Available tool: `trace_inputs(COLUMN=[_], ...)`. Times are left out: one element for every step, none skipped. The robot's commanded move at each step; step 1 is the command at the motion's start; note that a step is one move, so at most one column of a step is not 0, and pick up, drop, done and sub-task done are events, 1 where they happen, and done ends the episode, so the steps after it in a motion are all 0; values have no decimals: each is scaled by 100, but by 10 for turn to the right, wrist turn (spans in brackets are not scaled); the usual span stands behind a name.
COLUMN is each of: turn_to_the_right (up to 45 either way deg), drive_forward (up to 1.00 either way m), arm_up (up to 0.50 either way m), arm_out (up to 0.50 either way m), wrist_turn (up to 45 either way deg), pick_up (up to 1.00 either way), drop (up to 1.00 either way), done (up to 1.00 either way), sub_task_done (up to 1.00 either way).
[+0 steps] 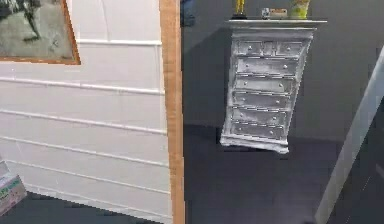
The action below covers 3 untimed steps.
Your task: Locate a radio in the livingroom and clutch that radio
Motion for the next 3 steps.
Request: trace_inputs(turn_to_the_right=[300,0,0], drive_forward=[0,100,15], arm_up=[0,0,0], arm_out=[0,0,0], wrist_turn=[0,0,0], pick_up=[0,0,0], drop=[0,0,0], done=[0,0,0], sub_task_done=[0,0,0])
